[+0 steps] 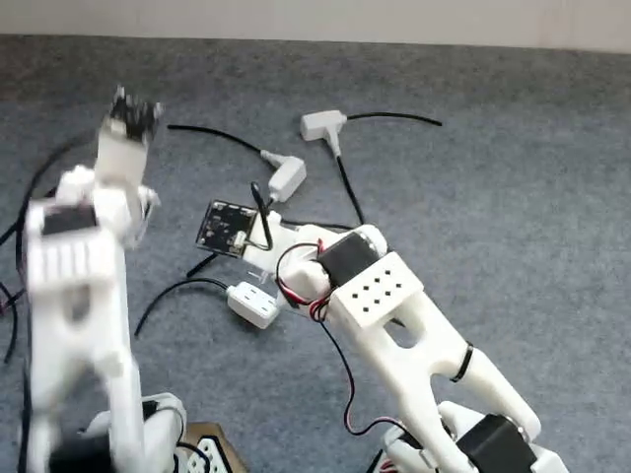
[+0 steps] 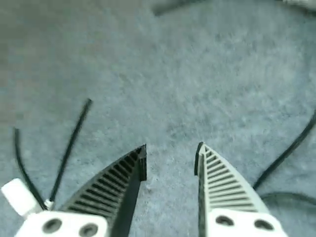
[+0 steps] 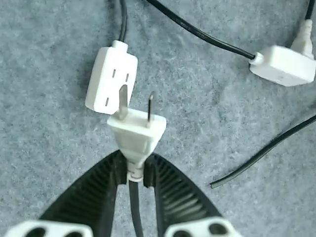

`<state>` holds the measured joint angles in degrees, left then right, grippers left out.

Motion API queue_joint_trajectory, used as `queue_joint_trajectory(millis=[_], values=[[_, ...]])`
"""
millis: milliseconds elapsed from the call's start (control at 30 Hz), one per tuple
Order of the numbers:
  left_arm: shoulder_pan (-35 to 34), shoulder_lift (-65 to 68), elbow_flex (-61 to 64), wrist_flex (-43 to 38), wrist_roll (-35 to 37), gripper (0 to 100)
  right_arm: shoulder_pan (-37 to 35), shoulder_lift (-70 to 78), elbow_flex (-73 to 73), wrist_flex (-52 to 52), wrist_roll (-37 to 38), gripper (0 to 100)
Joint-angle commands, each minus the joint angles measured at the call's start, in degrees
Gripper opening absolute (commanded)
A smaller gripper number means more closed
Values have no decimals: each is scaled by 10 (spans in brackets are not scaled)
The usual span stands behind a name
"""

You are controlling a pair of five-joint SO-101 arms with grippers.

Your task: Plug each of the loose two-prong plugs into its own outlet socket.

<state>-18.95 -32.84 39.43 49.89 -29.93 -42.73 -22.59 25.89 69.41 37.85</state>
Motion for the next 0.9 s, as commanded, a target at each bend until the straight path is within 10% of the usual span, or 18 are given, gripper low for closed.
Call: queue_joint_trajectory(millis=[0,867], values=[[6,-181,160,-73,4,181,-7,-22,-36,4,11,8],[-25,-408,386,-69,-45,182,39,-175,230,-160,-97,9]])
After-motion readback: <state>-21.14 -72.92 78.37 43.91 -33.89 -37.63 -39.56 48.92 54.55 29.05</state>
